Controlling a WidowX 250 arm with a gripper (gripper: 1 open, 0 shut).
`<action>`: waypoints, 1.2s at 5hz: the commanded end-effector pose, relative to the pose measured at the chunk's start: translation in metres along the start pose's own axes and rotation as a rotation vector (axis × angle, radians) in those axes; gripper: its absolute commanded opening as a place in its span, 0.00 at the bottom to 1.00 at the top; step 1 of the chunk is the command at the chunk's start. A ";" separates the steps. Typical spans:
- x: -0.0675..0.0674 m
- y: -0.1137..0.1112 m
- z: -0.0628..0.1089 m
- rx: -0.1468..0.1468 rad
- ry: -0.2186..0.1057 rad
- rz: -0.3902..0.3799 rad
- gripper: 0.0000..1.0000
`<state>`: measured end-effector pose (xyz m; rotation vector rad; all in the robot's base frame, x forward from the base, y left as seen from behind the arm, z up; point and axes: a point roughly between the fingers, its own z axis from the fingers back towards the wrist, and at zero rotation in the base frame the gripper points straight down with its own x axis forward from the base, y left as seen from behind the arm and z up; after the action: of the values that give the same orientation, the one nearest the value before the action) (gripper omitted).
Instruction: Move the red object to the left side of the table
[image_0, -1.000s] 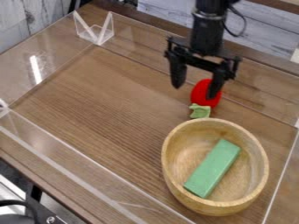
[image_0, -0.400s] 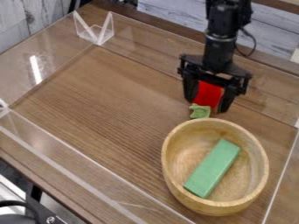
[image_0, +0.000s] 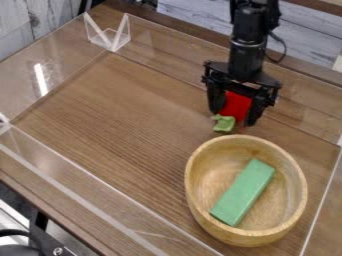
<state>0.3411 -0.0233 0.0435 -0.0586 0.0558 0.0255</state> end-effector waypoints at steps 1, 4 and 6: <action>0.013 -0.003 0.015 -0.006 -0.065 -0.009 0.00; 0.011 0.011 0.020 -0.013 -0.073 0.024 0.00; 0.011 0.006 0.030 -0.004 -0.090 -0.022 1.00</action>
<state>0.3419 -0.0139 0.0397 -0.0630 0.0692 0.0208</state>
